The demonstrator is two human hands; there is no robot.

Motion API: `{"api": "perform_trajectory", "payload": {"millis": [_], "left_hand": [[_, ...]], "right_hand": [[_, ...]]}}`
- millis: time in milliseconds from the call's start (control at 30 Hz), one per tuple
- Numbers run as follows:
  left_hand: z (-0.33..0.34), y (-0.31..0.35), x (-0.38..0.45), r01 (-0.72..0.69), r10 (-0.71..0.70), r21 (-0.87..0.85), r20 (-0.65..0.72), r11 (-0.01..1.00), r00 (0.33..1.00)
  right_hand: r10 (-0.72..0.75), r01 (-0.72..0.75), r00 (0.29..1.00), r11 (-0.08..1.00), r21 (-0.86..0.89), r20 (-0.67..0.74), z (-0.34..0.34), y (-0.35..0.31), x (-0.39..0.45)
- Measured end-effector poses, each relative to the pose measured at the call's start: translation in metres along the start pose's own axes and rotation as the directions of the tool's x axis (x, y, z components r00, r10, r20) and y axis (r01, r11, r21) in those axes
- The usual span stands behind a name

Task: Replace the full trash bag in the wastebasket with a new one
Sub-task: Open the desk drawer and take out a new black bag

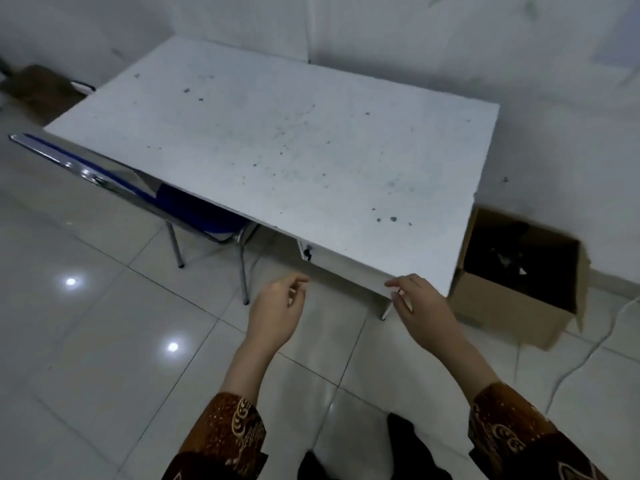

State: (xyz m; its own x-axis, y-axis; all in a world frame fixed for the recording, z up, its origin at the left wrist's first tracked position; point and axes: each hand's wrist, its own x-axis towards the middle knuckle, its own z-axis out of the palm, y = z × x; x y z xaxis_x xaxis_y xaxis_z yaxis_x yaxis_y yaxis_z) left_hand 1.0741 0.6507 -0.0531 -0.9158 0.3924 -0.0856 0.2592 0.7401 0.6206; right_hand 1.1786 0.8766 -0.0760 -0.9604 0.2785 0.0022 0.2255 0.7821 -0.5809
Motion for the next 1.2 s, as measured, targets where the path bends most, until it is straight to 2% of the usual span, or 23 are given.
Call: {"api": "perform_trajectory", "payload": {"millis": [100,233,333,533,633,700,767,800,867,933,1000,1100,1200], "left_hand": [[-0.007,-0.029,0.033,-0.054,0.054,0.0,-0.016,0.999,0.998],[0.0,-0.051,0.101,-0.241,0.241,0.013,-0.048,0.971,0.969],[0.012,-0.064,0.149,-0.371,0.377,0.099,-0.047,0.923,0.925],[0.034,-0.101,0.211,-0.597,0.593,0.277,0.107,0.753,0.798],[0.043,-0.116,0.218,-0.648,0.672,0.344,0.062,0.68,0.738],[0.048,-0.118,0.219,-0.646,0.696,0.359,-0.015,0.673,0.717],[0.056,-0.124,0.223,-0.668,0.732,0.352,-0.083,0.656,0.676],[0.056,-0.123,0.224,-0.67,0.741,0.352,-0.114,0.653,0.662],[0.06,-0.127,0.226,-0.699,0.774,0.349,-0.156,0.624,0.613],[0.064,-0.13,0.23,-0.719,0.799,0.356,-0.183,0.597,0.573],[0.068,-0.132,0.23,-0.724,0.811,0.367,-0.212,0.584,0.546],[0.071,-0.133,0.231,-0.715,0.803,0.364,-0.264,0.596,0.535],[0.07,-0.13,0.227,-0.703,0.787,0.354,-0.261,0.617,0.559]], "right_hand": [[-0.009,0.008,0.998,1.0,-0.019,-0.068,0.033,-0.019,0.023],[0.024,-0.033,0.983,0.998,-0.05,-0.181,0.068,-0.021,0.064],[0.004,-0.012,0.959,1.0,-0.027,-0.285,0.08,-0.022,0.083],[-0.129,0.079,0.917,0.986,-0.144,-0.378,0.123,-0.036,0.079],[-0.165,0.105,0.908,0.98,-0.171,-0.385,0.157,-0.04,0.069],[-0.063,0.034,0.933,0.996,-0.088,-0.354,0.175,-0.038,0.07],[0.169,-0.145,0.923,0.985,0.093,-0.347,0.198,-0.035,0.077],[0.311,-0.238,0.897,0.939,0.249,-0.315,0.2,-0.031,0.086],[0.586,-0.373,0.775,0.726,0.578,-0.237,0.205,-0.026,0.108],[0.716,-0.362,0.684,0.499,0.788,-0.139,0.202,-0.021,0.131],[0.749,-0.321,0.659,0.365,0.874,-0.071,0.198,-0.016,0.147],[0.746,-0.248,0.663,0.298,0.922,-0.062,0.195,-0.011,0.158],[0.731,-0.298,0.682,0.301,0.906,-0.019,0.198,-0.009,0.166]]}}
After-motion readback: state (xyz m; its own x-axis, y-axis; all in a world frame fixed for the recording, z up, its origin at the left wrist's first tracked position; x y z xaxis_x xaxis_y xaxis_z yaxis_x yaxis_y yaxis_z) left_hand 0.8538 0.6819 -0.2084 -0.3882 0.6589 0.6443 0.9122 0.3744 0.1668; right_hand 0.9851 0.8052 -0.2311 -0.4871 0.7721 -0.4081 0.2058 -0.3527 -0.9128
